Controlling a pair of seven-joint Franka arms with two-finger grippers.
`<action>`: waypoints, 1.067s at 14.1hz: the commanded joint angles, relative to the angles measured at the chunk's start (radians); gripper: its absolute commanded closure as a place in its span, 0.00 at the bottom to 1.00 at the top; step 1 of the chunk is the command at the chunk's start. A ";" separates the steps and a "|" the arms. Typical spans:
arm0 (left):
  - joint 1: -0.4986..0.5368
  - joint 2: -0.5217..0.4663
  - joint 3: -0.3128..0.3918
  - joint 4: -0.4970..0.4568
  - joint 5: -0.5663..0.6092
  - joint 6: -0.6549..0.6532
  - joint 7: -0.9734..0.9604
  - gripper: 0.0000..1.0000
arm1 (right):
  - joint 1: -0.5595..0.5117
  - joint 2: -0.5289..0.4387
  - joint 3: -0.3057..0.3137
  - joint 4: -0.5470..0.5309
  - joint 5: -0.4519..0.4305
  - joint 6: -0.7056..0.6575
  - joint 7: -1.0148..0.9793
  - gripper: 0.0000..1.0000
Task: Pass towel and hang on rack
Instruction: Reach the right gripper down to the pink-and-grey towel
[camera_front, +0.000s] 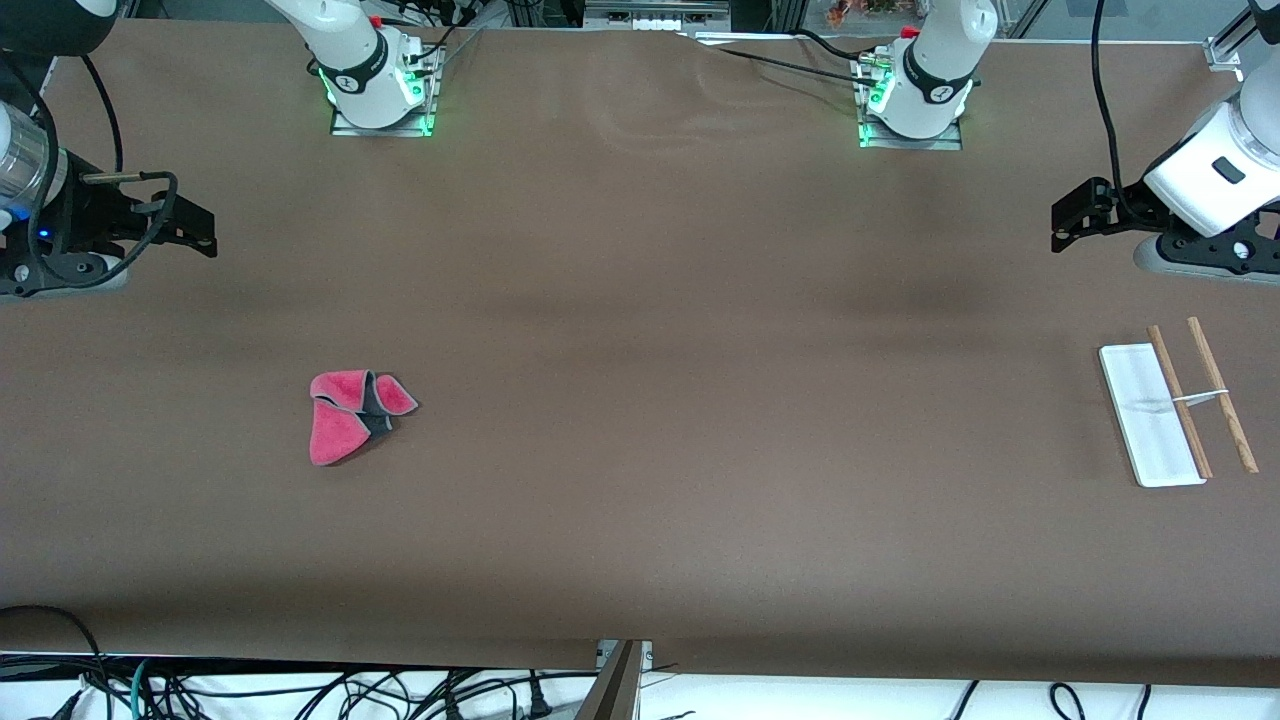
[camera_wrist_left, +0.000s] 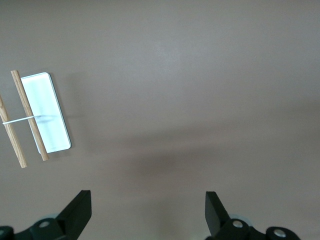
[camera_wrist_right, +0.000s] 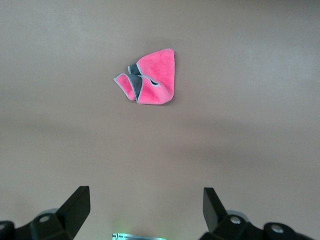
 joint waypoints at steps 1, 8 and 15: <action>0.013 0.009 -0.007 0.025 -0.019 -0.015 -0.003 0.00 | 0.000 0.030 0.003 0.005 -0.006 0.037 -0.004 0.00; 0.012 0.009 -0.007 0.025 -0.019 -0.015 -0.001 0.00 | 0.031 0.191 0.003 0.008 -0.006 0.219 -0.004 0.00; 0.012 0.008 -0.009 0.026 -0.021 -0.015 -0.003 0.00 | 0.069 0.429 0.003 0.005 -0.009 0.506 -0.010 0.00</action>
